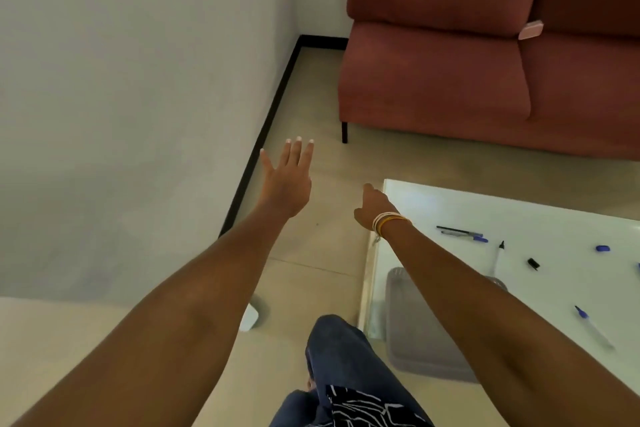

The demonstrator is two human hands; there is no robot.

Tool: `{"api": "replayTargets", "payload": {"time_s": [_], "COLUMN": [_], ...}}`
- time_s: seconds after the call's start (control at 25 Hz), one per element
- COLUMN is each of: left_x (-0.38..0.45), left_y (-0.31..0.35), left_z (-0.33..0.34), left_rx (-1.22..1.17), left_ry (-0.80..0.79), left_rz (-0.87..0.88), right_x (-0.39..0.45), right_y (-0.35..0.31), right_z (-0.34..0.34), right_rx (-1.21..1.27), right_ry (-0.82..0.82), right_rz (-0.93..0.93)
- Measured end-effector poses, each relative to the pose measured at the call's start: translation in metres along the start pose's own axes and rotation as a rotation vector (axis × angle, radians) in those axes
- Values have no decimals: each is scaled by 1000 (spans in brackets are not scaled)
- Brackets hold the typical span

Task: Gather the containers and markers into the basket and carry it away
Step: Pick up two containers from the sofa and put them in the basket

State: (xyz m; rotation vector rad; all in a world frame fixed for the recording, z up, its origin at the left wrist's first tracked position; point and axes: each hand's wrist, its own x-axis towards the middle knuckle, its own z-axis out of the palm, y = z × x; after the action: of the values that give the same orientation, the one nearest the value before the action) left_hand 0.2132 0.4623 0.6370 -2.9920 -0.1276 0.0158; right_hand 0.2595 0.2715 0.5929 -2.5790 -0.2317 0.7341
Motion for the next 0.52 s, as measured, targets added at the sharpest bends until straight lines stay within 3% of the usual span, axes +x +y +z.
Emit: {"api": "replayTargets", "payload": {"time_s": [0.52], "left_x": [368], "left_y": [0], "left_z": [-12], "left_rx": [-58], "left_ry": [-26], "left_rz": [178], "right_x": [290], "right_y": [-21], "right_z": [-171], "right_rx": [-10], "right_ry": [93], "right_rz": [140]}}
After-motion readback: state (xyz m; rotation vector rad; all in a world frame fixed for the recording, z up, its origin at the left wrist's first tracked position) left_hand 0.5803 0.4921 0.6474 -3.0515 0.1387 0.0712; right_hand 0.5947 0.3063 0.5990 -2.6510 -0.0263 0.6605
